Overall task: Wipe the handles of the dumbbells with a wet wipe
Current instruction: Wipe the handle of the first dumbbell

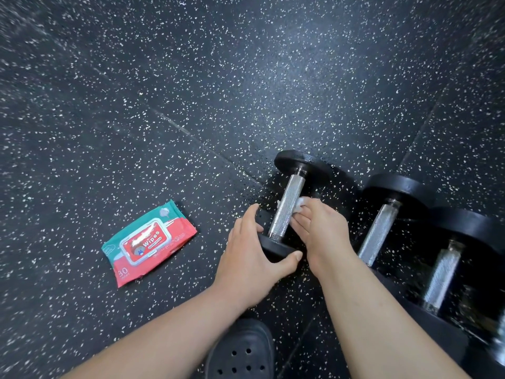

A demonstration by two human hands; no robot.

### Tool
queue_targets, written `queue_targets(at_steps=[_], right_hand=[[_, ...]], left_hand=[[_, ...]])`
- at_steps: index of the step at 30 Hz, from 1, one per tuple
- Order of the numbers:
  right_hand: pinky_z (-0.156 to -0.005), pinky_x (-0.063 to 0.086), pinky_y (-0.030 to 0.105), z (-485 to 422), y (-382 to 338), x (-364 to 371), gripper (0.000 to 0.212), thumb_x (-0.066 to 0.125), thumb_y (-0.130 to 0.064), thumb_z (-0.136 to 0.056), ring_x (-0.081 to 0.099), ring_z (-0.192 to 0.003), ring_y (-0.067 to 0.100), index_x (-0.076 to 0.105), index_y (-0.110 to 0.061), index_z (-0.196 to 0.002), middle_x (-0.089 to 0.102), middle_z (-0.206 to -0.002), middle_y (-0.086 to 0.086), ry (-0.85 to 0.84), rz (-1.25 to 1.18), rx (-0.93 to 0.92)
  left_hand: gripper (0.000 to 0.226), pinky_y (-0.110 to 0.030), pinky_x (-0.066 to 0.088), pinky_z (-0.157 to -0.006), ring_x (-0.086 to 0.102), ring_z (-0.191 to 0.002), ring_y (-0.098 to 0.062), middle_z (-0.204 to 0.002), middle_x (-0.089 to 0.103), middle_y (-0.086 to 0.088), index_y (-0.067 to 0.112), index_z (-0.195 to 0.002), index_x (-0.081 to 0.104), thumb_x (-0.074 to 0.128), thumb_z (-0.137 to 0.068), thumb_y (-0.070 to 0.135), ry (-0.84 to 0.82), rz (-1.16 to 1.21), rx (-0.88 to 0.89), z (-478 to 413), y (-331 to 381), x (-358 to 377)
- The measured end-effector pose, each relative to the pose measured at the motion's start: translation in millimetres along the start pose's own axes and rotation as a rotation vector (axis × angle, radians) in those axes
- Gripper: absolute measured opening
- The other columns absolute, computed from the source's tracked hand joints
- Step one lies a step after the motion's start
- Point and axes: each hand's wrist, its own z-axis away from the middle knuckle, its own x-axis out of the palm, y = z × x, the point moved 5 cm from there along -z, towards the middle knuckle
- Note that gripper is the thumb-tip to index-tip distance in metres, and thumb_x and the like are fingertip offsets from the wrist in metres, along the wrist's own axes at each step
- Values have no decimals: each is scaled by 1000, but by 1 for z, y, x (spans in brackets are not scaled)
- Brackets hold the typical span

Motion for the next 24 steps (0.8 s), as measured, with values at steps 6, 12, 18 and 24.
queue_targets(at_steps=[6,12,18,24], right_hand=[[-84,62,32,-8,5,23,24,55,-4,-100,78,-91,22,78,-1,-105,81,-104,15,-118,35,158],[-85,60,37,-15,9,14,27,50,-6,-105,77,-93,24,69,2,-122,78,-114,18,-138,-74,294],[-82,60,34,-11,9,12,24,50,-5,-103,77,-92,23,72,-2,-111,81,-100,13,-102,12,241],[-87,61,40,-13,7,15,33,43,-5,-104,78,-100,28,68,4,-123,79,-111,18,-126,44,290]], left_hand=[[121,-40,47,-107,47,-125,-6,-125,44,21,42,-159,14,72,-60,80,-7,4,1,0,0,-1],[123,-38,46,-110,47,-126,-5,-125,42,21,39,-160,13,74,-61,80,-1,-9,12,-1,1,-1],[124,-39,46,-109,47,-125,-5,-125,42,22,40,-161,13,73,-61,80,-10,-6,10,-1,0,-1],[123,-38,47,-107,48,-124,-5,-125,42,22,40,-160,13,75,-61,80,-4,-13,13,-1,0,-2]])
